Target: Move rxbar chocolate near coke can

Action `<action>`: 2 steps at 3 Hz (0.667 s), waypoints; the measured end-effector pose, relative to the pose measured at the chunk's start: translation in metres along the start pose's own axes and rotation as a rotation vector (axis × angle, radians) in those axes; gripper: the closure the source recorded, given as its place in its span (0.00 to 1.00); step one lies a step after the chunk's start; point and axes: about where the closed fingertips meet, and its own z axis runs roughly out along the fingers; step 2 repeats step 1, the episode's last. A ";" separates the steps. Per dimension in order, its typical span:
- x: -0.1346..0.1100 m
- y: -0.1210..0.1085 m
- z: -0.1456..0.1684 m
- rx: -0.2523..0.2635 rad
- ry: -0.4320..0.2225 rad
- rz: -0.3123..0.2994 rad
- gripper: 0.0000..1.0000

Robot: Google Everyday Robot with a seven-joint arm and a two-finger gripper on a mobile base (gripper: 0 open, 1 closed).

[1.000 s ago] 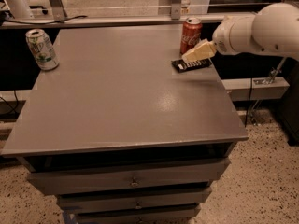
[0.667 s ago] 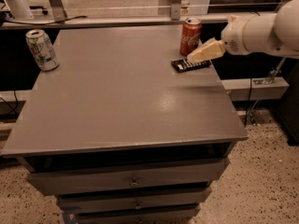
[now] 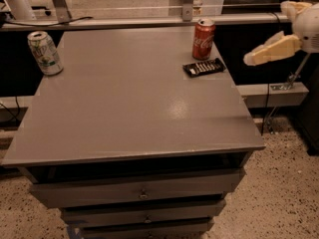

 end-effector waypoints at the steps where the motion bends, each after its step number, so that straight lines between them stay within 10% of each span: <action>1: 0.001 0.021 -0.003 -0.084 0.013 -0.006 0.00; 2: 0.001 0.021 -0.003 -0.084 0.013 -0.006 0.00</action>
Offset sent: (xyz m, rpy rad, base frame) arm 0.0000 0.0000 0.0000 0.0000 0.0000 0.0000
